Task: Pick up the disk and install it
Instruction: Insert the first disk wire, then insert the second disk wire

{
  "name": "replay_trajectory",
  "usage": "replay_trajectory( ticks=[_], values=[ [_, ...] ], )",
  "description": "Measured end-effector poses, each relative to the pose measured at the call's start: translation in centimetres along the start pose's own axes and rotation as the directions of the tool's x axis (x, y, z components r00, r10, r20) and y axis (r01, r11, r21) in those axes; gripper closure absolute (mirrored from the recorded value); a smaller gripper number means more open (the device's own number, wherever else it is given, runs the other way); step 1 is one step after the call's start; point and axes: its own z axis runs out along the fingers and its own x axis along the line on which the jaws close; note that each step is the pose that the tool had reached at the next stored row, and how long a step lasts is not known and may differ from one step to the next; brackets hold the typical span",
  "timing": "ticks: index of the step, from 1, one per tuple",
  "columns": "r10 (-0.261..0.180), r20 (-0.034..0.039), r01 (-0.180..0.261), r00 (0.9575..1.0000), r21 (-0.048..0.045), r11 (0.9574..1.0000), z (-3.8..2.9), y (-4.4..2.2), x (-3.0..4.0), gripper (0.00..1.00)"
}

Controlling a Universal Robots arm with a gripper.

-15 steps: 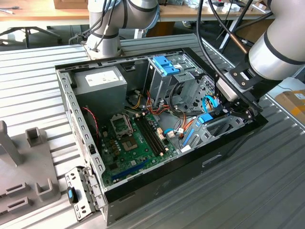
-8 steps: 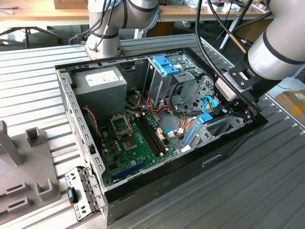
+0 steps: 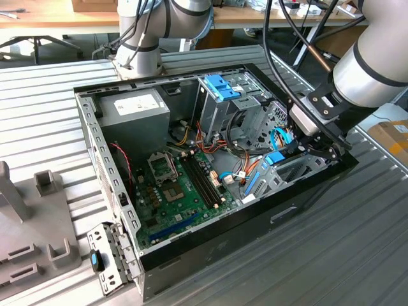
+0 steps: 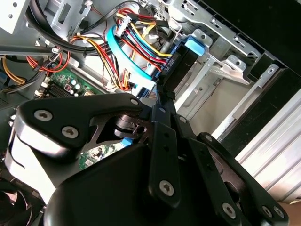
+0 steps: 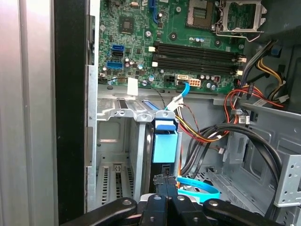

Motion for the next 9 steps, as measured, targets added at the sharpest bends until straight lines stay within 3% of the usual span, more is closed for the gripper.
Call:
replay_trajectory(
  ticks=[9],
  values=[
    [0.0, 0.0002, 0.0, 1.0, 0.0, 1.0, 0.16, 0.04, 0.25, 0.89]
  ],
)
